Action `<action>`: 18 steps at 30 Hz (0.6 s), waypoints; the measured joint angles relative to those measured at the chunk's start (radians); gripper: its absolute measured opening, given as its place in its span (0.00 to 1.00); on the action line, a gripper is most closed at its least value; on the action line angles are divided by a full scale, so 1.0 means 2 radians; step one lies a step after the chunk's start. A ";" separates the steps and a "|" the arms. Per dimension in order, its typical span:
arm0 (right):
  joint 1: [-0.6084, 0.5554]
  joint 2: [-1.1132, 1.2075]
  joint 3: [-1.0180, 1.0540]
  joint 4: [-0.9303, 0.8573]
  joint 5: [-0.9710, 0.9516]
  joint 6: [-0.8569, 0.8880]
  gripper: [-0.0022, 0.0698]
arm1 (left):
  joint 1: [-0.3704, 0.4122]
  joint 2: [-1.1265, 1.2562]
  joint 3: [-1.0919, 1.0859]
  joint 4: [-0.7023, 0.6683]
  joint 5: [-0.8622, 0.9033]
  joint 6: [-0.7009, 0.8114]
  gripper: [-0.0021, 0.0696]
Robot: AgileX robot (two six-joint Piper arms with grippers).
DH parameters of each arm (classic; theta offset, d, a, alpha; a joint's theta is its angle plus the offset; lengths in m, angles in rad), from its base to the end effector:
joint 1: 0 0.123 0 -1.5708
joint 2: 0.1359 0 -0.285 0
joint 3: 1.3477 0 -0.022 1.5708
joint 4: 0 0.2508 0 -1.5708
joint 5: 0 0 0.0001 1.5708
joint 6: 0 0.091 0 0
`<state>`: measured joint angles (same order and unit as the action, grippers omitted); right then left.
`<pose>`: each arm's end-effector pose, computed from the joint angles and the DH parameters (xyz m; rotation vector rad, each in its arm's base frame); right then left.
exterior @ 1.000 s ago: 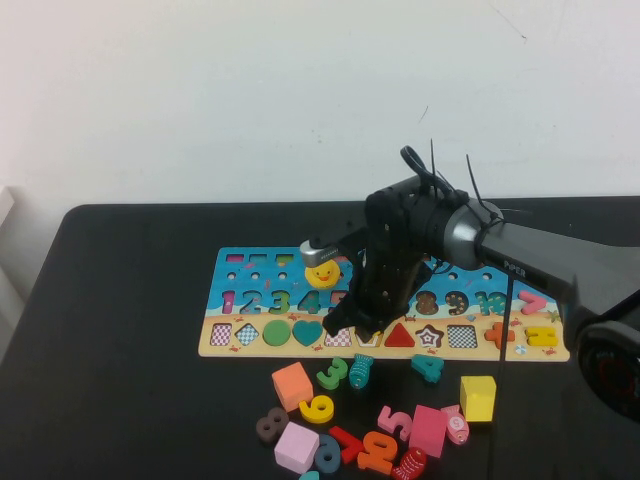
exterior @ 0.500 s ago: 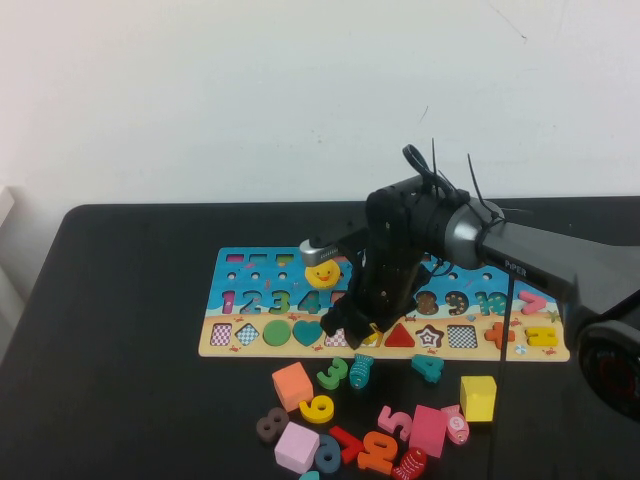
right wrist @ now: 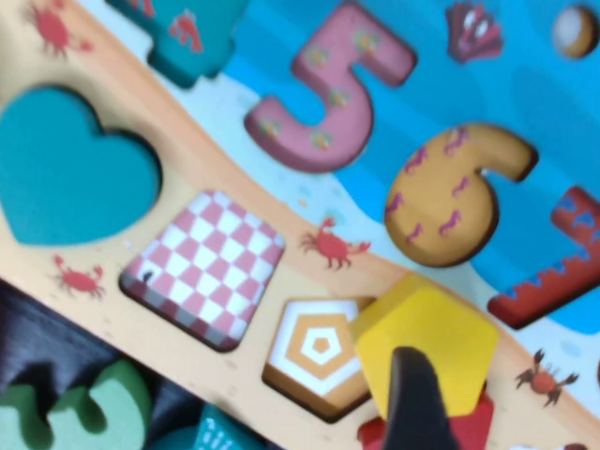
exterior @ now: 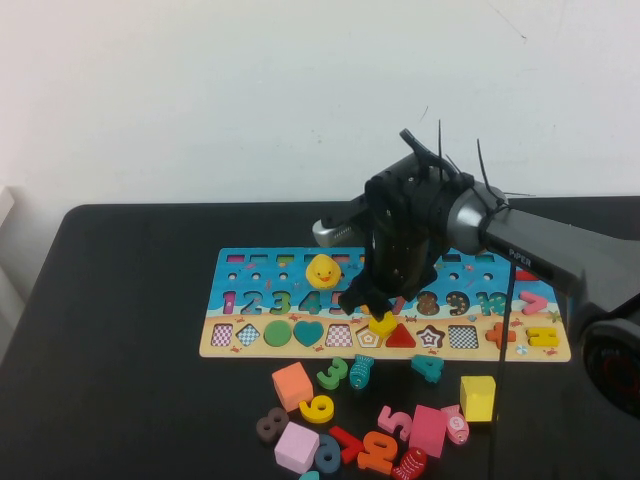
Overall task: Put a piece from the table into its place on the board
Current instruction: Place the "Pentagon" into the hole of the Pentagon
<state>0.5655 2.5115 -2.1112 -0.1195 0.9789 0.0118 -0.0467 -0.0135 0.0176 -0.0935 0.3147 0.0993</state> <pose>0.4451 0.2718 0.1149 -0.8492 2.7140 -0.0345 0.0536 -0.0051 0.1797 0.0720 1.7999 -0.0520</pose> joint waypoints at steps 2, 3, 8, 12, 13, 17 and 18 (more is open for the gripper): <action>0.000 0.000 -0.005 0.000 0.001 0.001 0.63 | 0.000 0.000 0.000 0.000 0.000 0.000 0.03; 0.000 0.000 -0.005 0.001 0.001 0.001 0.64 | 0.000 0.000 0.000 0.000 0.000 0.000 0.03; 0.000 0.000 -0.005 0.002 0.003 0.002 0.63 | 0.000 0.000 0.000 0.000 0.000 0.000 0.03; 0.000 0.000 -0.005 0.001 -0.002 0.010 0.52 | 0.000 0.000 0.000 0.000 0.000 0.000 0.03; 0.000 0.000 -0.005 -0.001 -0.005 0.016 0.47 | 0.000 0.000 0.000 0.000 0.000 0.000 0.03; 0.000 0.000 -0.005 -0.001 -0.012 0.043 0.35 | 0.000 0.000 0.000 0.000 0.000 0.000 0.03; 0.000 0.000 -0.005 0.002 -0.012 0.044 0.35 | 0.000 0.000 0.000 0.000 0.000 0.000 0.03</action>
<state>0.5655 2.5115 -2.1208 -0.1158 0.9542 0.1004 -0.0467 -0.0135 0.0176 -0.0935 0.3147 0.0993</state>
